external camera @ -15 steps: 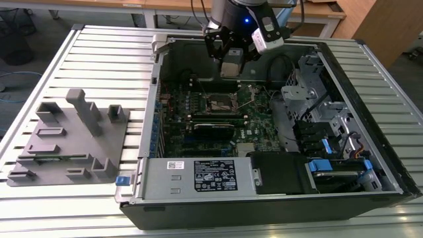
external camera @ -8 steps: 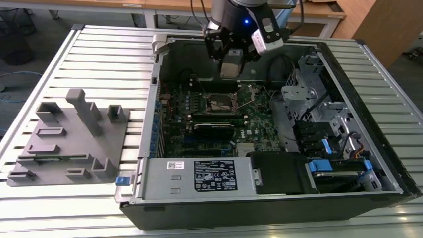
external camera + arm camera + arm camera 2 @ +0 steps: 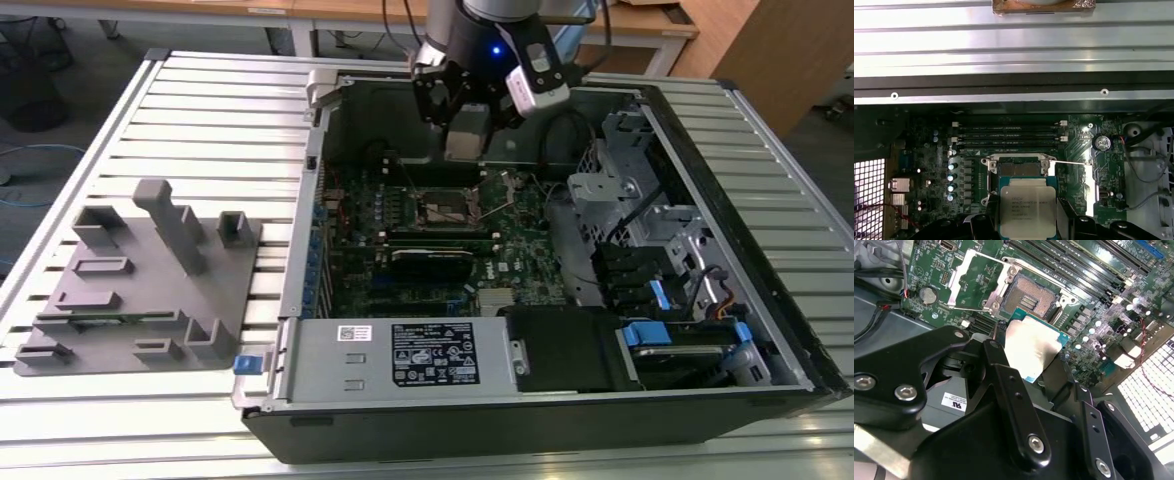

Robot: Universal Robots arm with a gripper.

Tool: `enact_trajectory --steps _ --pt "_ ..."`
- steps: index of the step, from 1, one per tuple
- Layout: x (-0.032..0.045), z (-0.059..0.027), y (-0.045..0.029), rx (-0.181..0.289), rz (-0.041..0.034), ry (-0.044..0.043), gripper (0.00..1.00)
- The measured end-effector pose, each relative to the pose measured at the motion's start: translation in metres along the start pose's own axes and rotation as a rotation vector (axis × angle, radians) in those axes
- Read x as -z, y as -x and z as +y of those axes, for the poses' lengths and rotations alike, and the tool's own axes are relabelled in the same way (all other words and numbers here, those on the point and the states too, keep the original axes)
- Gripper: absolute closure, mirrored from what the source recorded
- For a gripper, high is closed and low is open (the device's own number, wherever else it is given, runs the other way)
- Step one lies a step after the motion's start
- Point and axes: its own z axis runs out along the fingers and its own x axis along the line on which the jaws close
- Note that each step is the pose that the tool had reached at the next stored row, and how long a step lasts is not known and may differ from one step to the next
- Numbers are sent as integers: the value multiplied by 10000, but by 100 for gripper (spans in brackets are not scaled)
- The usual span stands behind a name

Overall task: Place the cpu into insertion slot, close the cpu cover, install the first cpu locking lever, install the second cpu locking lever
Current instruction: 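Place the cpu into insertion slot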

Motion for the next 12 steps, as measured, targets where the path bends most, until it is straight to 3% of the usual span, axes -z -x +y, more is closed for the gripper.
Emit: enact_trajectory --steps 12 --pt "-41 -4 1 0 0 -1 46"
